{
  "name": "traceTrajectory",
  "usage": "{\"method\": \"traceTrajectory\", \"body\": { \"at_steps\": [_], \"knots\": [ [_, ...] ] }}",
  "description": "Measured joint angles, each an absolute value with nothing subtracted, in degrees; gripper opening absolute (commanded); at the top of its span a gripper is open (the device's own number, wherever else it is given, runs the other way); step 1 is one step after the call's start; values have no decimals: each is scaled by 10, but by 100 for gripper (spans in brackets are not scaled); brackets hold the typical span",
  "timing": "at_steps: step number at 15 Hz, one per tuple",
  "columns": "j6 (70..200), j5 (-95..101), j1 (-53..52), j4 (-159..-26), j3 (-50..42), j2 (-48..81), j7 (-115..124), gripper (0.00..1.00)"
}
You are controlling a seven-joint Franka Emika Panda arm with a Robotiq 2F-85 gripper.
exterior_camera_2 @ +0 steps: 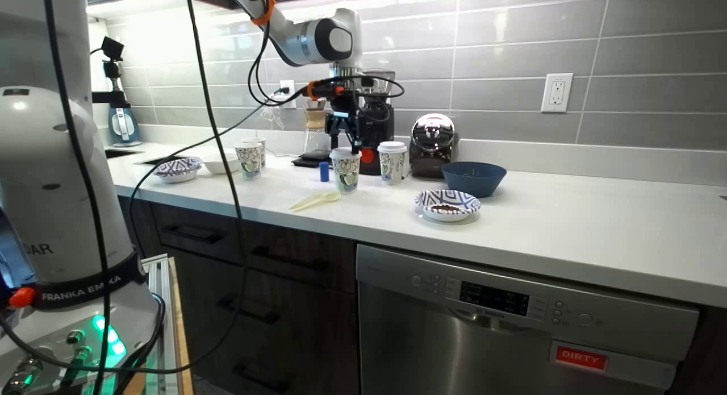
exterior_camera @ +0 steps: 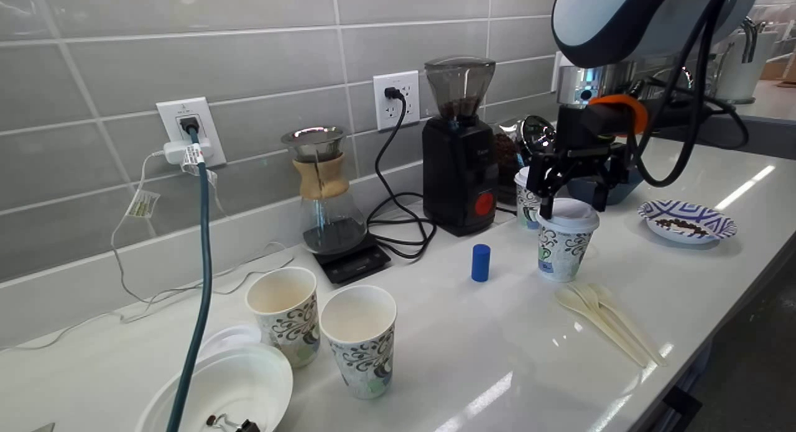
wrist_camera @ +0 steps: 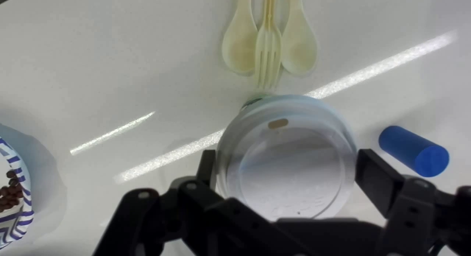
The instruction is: Put the lid on the right cup
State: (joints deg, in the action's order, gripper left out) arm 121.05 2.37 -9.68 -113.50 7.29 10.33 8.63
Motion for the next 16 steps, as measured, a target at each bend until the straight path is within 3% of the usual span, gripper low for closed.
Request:
{"method": "traceTrajectory", "body": {
  "at_steps": [16],
  "knots": [
    [1212, 24, -97, -1134, 73, 118, 87, 98]
  ]
}}
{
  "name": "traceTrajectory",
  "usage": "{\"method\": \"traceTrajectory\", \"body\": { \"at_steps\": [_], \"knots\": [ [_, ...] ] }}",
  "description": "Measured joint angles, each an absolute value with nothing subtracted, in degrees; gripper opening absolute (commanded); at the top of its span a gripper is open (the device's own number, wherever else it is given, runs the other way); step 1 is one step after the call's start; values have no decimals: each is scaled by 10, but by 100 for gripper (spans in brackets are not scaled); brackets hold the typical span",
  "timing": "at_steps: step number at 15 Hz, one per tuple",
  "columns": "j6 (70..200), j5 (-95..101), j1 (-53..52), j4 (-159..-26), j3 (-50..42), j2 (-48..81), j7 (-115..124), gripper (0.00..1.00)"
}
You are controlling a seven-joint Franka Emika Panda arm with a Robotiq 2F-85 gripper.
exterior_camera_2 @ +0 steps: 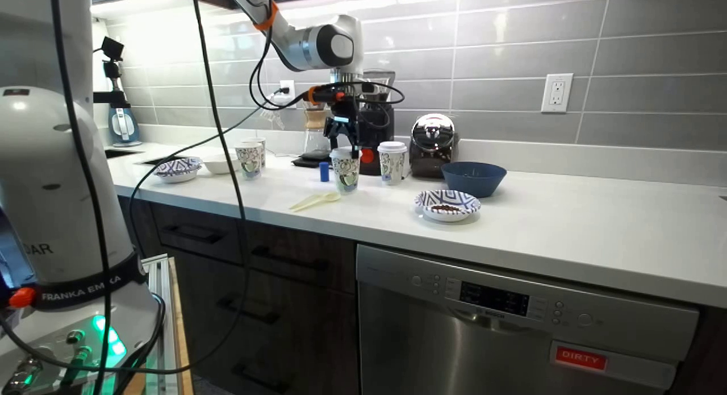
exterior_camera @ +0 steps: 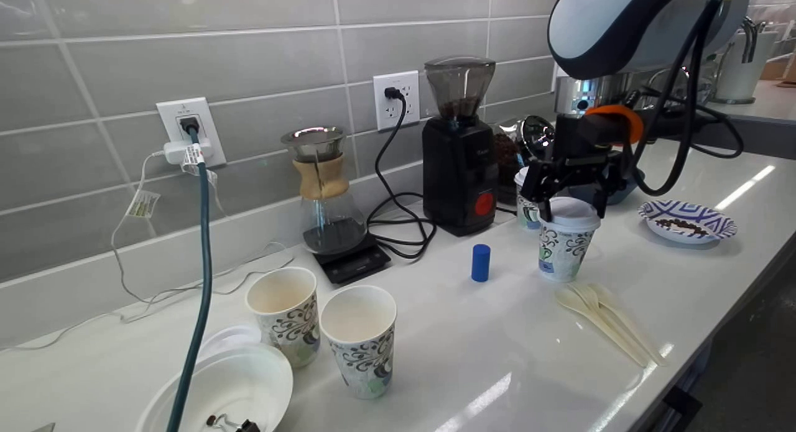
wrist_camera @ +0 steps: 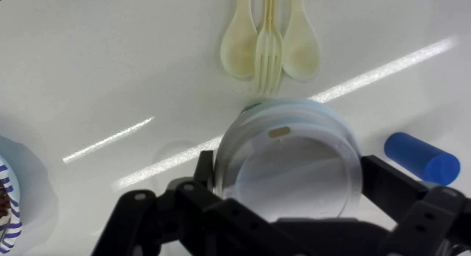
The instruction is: Put the lid on the right cup
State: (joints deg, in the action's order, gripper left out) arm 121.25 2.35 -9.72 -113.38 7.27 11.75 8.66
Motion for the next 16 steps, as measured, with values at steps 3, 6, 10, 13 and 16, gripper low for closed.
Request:
{"method": "traceTrajectory", "body": {
  "at_steps": [3, 6, 10, 13, 16],
  "knots": [
    [1212, 24, -97, -1134, 72, 119, 87, 99],
    [1212, 24, -97, -1134, 72, 119, 87, 100],
    [1212, 24, -97, -1133, 72, 119, 87, 100],
    [1212, 24, -97, -1131, 72, 118, 87, 100],
    [1212, 24, -97, -1130, 72, 115, 87, 100]
  ]
}}
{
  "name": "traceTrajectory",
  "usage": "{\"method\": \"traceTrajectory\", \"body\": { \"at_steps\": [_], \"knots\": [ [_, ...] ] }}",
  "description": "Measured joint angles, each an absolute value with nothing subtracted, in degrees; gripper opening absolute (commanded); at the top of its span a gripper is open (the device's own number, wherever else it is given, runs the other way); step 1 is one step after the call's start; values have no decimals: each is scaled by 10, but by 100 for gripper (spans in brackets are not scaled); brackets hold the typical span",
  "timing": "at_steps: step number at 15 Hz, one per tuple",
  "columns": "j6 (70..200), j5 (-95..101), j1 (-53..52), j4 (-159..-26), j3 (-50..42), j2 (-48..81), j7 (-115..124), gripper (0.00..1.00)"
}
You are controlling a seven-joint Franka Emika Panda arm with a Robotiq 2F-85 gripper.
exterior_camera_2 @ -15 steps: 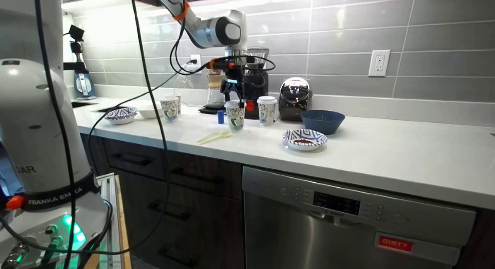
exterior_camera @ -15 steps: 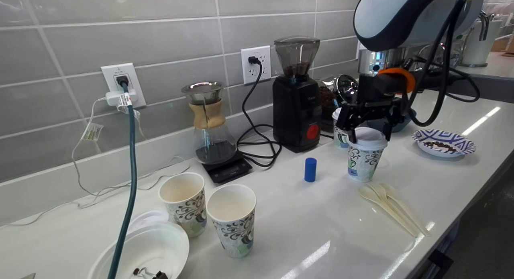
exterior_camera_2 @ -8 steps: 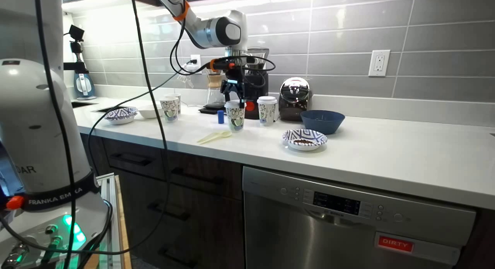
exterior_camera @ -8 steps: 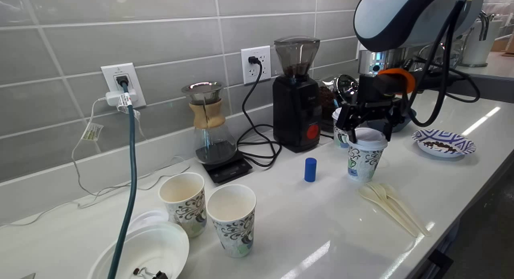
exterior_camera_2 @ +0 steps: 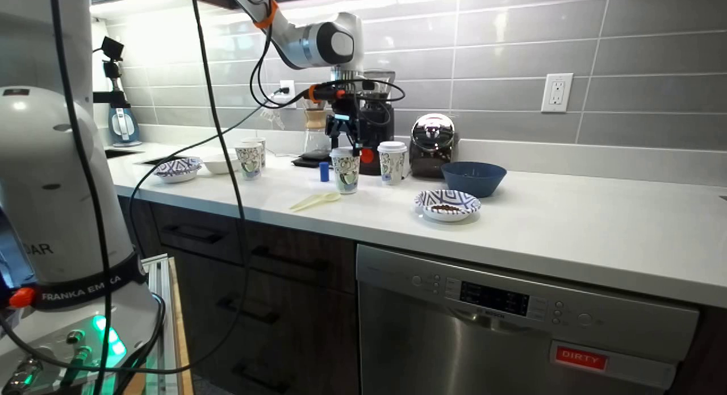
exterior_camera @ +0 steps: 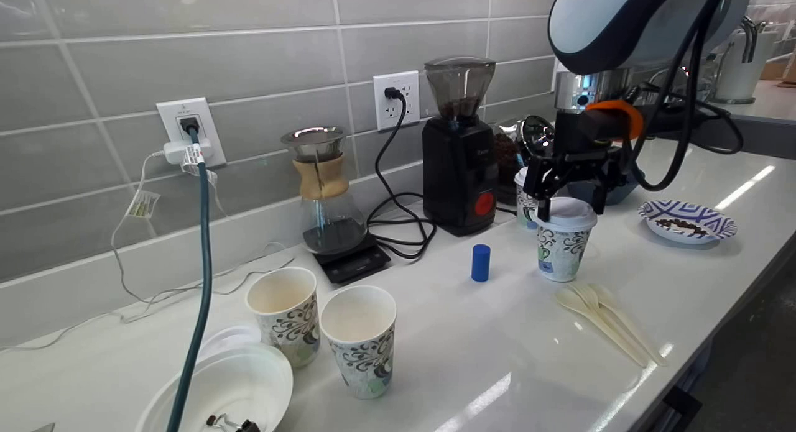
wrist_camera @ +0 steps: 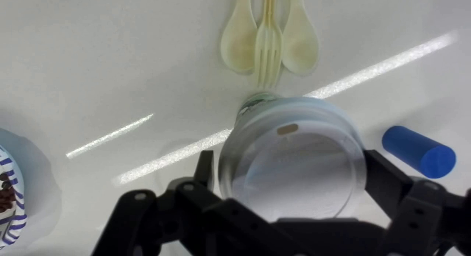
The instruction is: Put the lid on the right cup
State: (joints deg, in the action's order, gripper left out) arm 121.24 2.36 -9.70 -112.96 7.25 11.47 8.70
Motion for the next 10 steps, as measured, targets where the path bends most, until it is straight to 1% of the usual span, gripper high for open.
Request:
{"method": "traceTrajectory", "body": {
  "at_steps": [10],
  "knots": [
    [1211, 24, -97, -1129, 72, 106, 88, 100]
  ]
}}
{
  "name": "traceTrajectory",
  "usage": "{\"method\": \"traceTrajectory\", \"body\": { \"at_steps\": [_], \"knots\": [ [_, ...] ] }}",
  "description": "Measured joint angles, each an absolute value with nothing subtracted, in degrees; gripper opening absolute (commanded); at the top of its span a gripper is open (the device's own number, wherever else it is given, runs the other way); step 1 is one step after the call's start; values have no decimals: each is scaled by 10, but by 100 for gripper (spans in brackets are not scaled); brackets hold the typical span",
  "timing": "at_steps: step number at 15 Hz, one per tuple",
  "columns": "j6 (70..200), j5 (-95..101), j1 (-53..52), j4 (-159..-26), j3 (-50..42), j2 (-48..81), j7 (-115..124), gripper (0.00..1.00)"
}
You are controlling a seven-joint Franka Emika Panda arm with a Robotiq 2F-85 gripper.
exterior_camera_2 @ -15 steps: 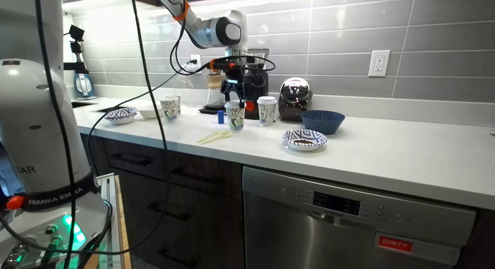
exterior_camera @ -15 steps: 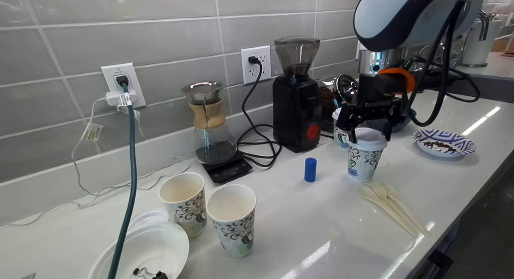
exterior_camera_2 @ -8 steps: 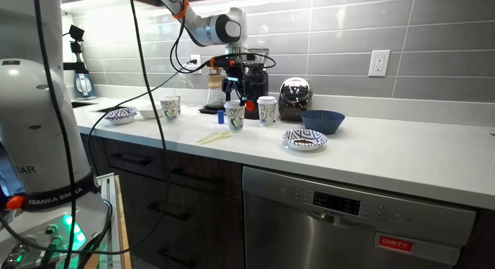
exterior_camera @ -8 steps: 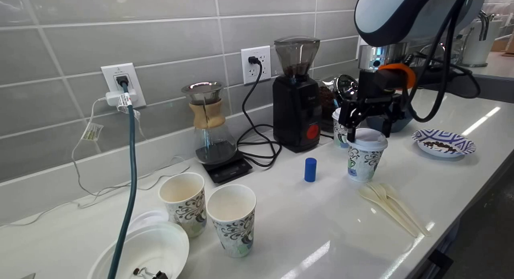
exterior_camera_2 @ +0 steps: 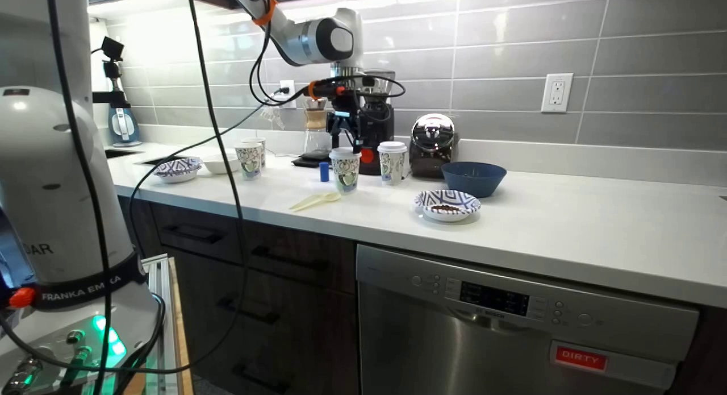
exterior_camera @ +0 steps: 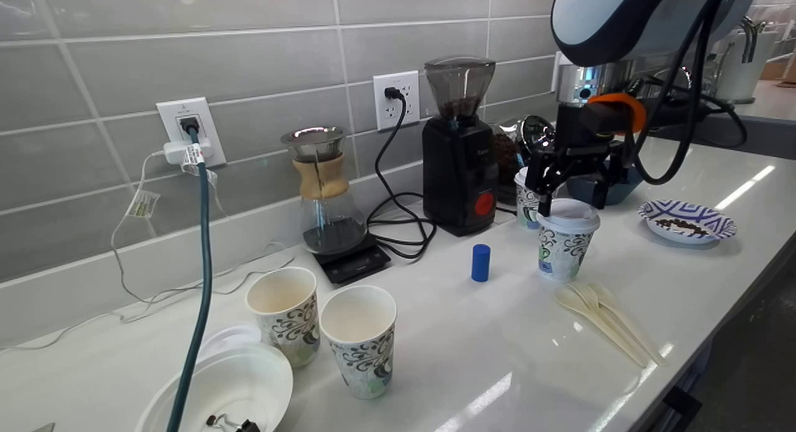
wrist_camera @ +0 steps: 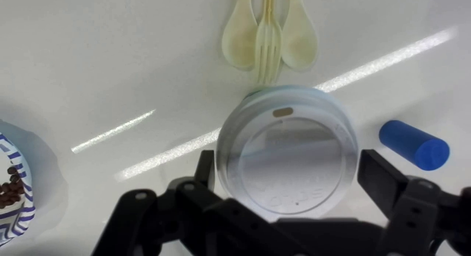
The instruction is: Put the lid on the right cup
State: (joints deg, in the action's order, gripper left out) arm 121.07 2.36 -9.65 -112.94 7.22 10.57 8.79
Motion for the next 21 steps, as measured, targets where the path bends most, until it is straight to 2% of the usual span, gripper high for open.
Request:
{"method": "traceTrajectory", "body": {
  "at_steps": [11, 21],
  "knots": [
    [1154, 23, -94, -1135, 73, 27, 52, 100],
    [1188, -10, -76, -1300, 33, -235, -61, 100]
  ]
}}
